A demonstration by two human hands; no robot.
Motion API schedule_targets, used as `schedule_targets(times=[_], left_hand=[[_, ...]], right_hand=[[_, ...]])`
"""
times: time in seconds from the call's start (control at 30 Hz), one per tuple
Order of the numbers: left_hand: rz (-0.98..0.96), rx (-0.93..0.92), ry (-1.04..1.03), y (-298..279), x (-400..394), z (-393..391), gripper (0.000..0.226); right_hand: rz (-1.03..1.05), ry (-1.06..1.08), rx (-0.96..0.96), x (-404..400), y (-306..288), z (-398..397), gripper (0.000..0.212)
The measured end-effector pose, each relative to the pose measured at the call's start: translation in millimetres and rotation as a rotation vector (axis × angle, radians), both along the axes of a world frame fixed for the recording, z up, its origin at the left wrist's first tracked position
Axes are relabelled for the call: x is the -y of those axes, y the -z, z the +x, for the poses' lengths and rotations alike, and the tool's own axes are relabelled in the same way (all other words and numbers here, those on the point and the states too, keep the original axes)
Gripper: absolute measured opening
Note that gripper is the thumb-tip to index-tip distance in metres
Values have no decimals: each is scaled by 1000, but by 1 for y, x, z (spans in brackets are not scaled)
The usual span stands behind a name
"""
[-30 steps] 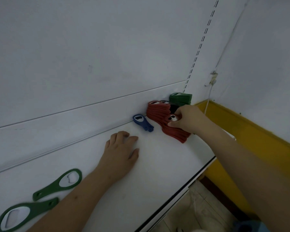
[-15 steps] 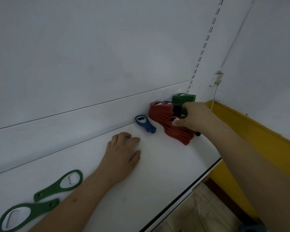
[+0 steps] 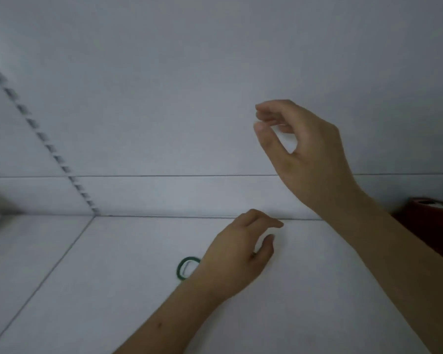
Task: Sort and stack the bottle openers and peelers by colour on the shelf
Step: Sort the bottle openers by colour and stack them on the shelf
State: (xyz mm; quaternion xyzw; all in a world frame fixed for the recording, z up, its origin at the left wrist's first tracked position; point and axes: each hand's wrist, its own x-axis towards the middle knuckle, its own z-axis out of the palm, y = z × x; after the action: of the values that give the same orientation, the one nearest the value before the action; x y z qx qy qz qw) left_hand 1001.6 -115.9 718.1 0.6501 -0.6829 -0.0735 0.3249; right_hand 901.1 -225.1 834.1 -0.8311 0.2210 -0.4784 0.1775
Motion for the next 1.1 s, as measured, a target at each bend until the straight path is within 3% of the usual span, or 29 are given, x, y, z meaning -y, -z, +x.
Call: schedule_targets(times=[0.2, 0.37, 0.6, 0.73, 0.87, 0.97, 1.1], left_hand=[[-48, -24, -537, -4, -106, 83, 28], [-148, -33, -872, -2, -214, 157, 27], [-387, 18, -1055, -18, -329, 268, 24], [-434, 78, -1137, -34, -386, 339, 21], [-302, 52, -1099, -48, -421, 404, 21], [-93, 70, -1045, -71, -420, 443, 21], [557, 145, -793, -83, -399, 477, 52]], right_hand=[[27, -419, -4, -62, -9, 122, 41], [51, -629, -37, -142, -8, 219, 48], [-5, -703, -167, -248, -8, 360, 54], [62, -689, -363, -289, 2, 440, 58], [6, -635, -578, -315, 17, 497, 57], [-30, -591, -757, -323, 26, 524, 66], [-93, -703, -1194, -326, 25, 548, 86]])
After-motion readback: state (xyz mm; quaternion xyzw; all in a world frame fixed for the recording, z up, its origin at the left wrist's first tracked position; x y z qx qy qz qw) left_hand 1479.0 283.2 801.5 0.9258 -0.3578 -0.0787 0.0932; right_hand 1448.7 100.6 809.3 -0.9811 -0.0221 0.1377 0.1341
